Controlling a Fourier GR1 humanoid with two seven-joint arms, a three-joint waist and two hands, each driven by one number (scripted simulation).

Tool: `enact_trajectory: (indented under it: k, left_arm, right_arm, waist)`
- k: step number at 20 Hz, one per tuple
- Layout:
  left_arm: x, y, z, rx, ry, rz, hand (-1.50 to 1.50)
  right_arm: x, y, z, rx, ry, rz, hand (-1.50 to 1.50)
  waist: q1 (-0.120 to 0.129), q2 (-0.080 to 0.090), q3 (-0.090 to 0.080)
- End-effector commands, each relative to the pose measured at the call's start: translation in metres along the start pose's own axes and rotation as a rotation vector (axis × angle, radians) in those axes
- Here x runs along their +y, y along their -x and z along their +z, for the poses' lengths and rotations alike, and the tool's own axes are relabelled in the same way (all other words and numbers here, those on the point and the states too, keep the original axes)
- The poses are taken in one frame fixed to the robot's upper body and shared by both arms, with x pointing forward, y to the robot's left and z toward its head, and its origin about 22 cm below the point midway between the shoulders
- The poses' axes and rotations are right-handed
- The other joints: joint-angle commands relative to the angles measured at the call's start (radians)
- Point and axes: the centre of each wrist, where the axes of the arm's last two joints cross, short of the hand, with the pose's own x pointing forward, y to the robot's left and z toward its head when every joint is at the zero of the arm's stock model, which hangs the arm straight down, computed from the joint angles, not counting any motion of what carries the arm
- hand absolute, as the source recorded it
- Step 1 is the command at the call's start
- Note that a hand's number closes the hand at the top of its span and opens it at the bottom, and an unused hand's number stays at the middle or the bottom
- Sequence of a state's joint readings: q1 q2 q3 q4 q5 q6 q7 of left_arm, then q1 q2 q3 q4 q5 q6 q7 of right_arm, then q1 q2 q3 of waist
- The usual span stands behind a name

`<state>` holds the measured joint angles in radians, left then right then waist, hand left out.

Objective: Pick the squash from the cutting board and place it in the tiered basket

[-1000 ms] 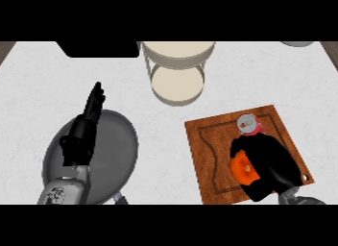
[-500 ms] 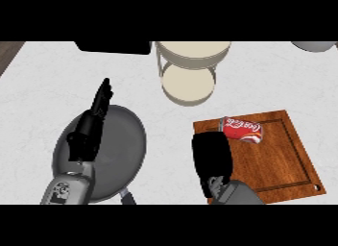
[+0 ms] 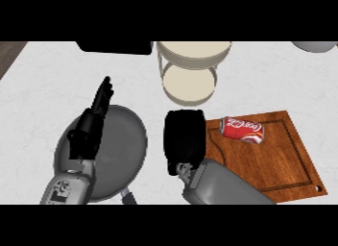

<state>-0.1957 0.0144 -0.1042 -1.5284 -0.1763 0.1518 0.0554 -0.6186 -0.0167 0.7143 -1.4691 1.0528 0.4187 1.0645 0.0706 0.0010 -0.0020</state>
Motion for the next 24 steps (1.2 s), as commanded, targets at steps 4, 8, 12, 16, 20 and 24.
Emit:
enact_trajectory:
  k: [4, 8, 12, 16, 20, 24]
  left_arm:
    - [0.001, 0.001, -0.006, 0.033, -0.022, 0.013, 0.0]
    - [0.001, 0.004, -0.004, 0.03, -0.026, -0.007, 0.0]
    - [0.009, 0.003, -0.001, 0.016, -0.05, -0.01, 0.0]
    - [0.01, 0.008, 0.006, 0.015, -0.021, -0.008, 0.0]
    - [0.012, 0.004, 0.009, -0.001, -0.019, 0.002, 0.0]
    - [0.0, 0.003, 0.002, 0.01, -0.017, 0.001, 0.0]
  right_arm:
    - [-0.092, -0.023, 0.011, 0.165, 0.192, -0.058, 1.5]
    - [-0.14, -0.023, 0.014, 0.168, 0.243, -0.123, 1.5]
    - [-0.187, -0.024, 0.016, 0.171, 0.268, -0.132, 1.5]
    - [-0.208, -0.028, 0.01, 0.186, 0.248, -0.255, 1.5]
    - [-0.235, -0.022, 0.002, 0.176, 0.249, -0.442, 1.5]
    - [-0.24, -0.035, -0.019, 0.185, 0.258, -0.375, 1.5]
  waist:
    - [-0.019, -0.009, -0.001]
    - [-0.035, -0.011, -0.001]
    - [-0.039, -0.016, -0.002]
    - [-0.022, -0.011, -0.002]
    - [-0.015, -0.007, -0.001]
    - [-0.033, 0.0, -0.001]
